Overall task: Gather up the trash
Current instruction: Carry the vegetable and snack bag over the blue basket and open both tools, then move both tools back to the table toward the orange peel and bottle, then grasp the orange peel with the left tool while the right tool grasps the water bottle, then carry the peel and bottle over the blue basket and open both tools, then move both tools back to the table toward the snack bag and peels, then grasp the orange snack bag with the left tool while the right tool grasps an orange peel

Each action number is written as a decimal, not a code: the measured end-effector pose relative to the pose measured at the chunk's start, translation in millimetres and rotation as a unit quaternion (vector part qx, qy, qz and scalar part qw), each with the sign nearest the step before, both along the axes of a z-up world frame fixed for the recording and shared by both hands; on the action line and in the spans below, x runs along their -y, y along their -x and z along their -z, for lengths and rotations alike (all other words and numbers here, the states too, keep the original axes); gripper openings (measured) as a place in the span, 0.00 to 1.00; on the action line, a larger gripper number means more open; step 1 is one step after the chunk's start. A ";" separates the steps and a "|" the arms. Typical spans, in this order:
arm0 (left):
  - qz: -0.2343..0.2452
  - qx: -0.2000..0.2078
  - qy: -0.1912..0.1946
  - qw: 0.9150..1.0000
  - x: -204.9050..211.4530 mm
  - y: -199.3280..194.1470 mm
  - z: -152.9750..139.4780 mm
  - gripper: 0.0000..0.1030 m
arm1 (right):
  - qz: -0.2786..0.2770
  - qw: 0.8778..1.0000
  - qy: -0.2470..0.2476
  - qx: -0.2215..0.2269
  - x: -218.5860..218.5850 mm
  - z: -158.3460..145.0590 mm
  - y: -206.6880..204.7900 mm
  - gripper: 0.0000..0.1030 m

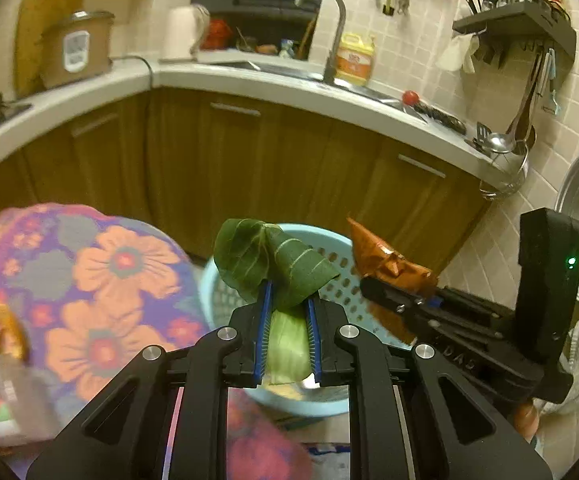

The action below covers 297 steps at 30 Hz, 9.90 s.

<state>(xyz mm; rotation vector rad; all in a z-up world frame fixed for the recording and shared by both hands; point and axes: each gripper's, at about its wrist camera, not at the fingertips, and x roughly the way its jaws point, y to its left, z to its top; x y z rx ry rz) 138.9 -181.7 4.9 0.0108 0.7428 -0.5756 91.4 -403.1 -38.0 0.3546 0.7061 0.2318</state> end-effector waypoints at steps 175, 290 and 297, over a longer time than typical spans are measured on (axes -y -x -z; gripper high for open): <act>-0.280 0.046 0.033 0.958 -300.7 98.1 -11.9 0.15 | -0.311 0.933 0.180 -0.025 -283.5 -11.0 58.9 0.69; -0.313 -0.058 -0.052 0.947 -308.9 33.7 42.6 0.44 | -0.246 0.959 0.126 -0.061 -347.9 -1.4 -94.0 0.30; -0.303 -0.032 -0.068 0.950 -298.5 39.4 39.0 0.38 | -0.246 0.960 0.123 -0.049 -344.7 -3.7 -89.4 0.18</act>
